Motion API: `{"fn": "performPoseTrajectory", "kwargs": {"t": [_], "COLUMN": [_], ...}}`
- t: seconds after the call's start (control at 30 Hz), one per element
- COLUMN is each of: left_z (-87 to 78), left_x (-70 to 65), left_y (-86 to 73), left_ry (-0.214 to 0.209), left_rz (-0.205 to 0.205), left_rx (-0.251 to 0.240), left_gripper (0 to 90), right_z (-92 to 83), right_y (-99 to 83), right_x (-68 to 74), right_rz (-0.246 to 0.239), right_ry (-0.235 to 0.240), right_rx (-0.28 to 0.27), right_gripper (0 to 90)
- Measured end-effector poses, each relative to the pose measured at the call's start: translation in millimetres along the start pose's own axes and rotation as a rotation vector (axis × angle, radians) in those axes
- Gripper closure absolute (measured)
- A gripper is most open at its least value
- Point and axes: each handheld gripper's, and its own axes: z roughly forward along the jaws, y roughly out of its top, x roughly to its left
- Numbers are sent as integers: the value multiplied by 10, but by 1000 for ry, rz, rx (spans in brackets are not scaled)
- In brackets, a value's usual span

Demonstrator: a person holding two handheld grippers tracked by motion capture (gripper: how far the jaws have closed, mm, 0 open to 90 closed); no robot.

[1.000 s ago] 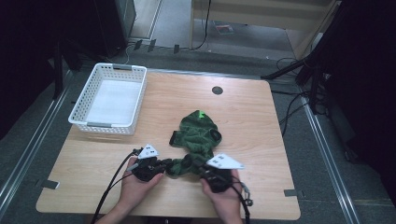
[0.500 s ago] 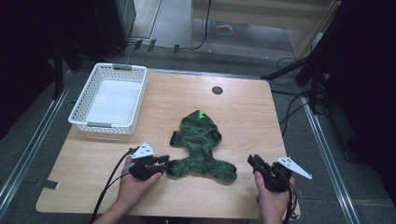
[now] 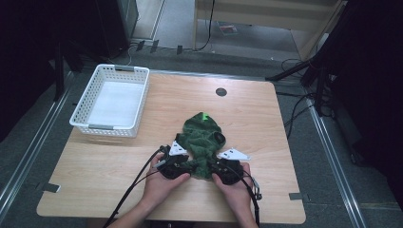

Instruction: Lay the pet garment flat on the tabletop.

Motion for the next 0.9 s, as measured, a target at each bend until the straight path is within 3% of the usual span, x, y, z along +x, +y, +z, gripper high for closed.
{"fn": "performPoseTrajectory", "kwargs": {"t": [0.1, 0.2, 0.23, 0.3, 0.33, 0.37, 0.4, 0.47, 0.5, 0.53, 0.63, 0.7, 0.77, 0.83, 0.9], "left_z": [-49, -166, -208, -235, -215, -186, -167, -182, -193, -200, -143, -53, 15, 42, 43], "left_x": [-28, -30, -25, -17, -20, -18, -22, 6, 59, 108, 172, 127, 22, -24, 0], "left_y": [11, 35, 39, 29, 16, 1, -19, -33, -24, -6, 60, 96, 108, 109, 109], "left_ry": [34, 76, 92, 97, 75, 20, -61, -125, -157, -161, -120, -111, -80, -29, 7], "left_rz": [39, 64, 75, 87, 91, 99, 97, 54, 8, -41, -96, -70, -11, 20, 12], "left_rx": [-7, -45, -55, -45, -20, 9, 15, -11, -32, -47, -59, -17, -3, -3, -9], "left_gripper": [769, 818, 823, 823, 811, 777, 702, 582, 536, 501, 512, 525, 557, 686, 828], "right_z": [-111, -273, -314, -322, -284, -224, -169, -177, -211, -257, -309, -239, -133, -47, -22], "right_y": [27, 65, 65, 40, 15, -14, -45, -91, -81, -62, -7, -18, -48, -60, -47], "right_x": [-57, -123, -143, -182, -200, -216, -229, -215, -211, -212, -211, -196, -130, -45, -22], "right_rz": [27, 68, 79, 89, 82, 77, 74, 70, 76, 82, 89, 98, 73, 16, 0], "right_ry": [-16, -9, -6, 7, 21, 47, 86, 83, 110, 135, 118, 124, 129, 109, 72], "right_rx": [-67, -144, -151, -111, -64, 3, 59, 43, 19, -17, -67, -36, -3, 34, 46], "right_gripper": [814, 822, 822, 812, 786, 735, 679, 602, 568, 546, 542, 542, 565, 656, 793]}}
